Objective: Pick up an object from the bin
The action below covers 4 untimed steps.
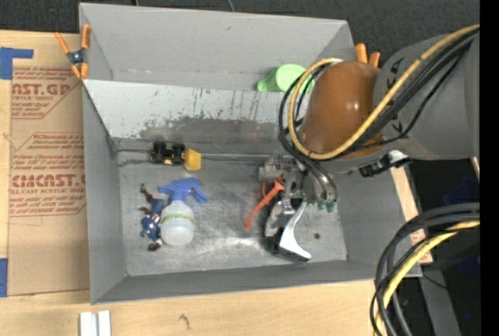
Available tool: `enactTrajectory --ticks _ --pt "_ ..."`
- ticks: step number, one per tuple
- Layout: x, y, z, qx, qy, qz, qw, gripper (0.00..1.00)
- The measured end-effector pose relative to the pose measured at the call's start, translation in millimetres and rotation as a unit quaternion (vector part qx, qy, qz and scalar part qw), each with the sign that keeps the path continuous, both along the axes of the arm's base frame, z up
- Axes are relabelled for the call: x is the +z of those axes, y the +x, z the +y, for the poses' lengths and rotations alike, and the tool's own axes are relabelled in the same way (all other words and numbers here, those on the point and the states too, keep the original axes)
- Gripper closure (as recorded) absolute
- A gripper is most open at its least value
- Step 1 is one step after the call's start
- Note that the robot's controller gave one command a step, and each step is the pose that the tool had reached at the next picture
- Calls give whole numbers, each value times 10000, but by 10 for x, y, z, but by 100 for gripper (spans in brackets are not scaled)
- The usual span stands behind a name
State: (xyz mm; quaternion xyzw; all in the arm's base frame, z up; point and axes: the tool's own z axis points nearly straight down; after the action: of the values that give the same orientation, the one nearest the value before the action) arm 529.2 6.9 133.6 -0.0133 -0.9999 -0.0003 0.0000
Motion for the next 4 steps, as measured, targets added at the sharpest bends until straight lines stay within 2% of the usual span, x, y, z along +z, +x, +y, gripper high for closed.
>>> enactTrajectory --ticks 1,2,3,4 --pt "2 2 0 1 1 -3 10000 0" --pt "-345 301 -212 -209 23 -28 9998 0" --pt "-579 322 -369 580 17 35 9983 100" --pt "-578 322 -369 580 18 35 9983 100"
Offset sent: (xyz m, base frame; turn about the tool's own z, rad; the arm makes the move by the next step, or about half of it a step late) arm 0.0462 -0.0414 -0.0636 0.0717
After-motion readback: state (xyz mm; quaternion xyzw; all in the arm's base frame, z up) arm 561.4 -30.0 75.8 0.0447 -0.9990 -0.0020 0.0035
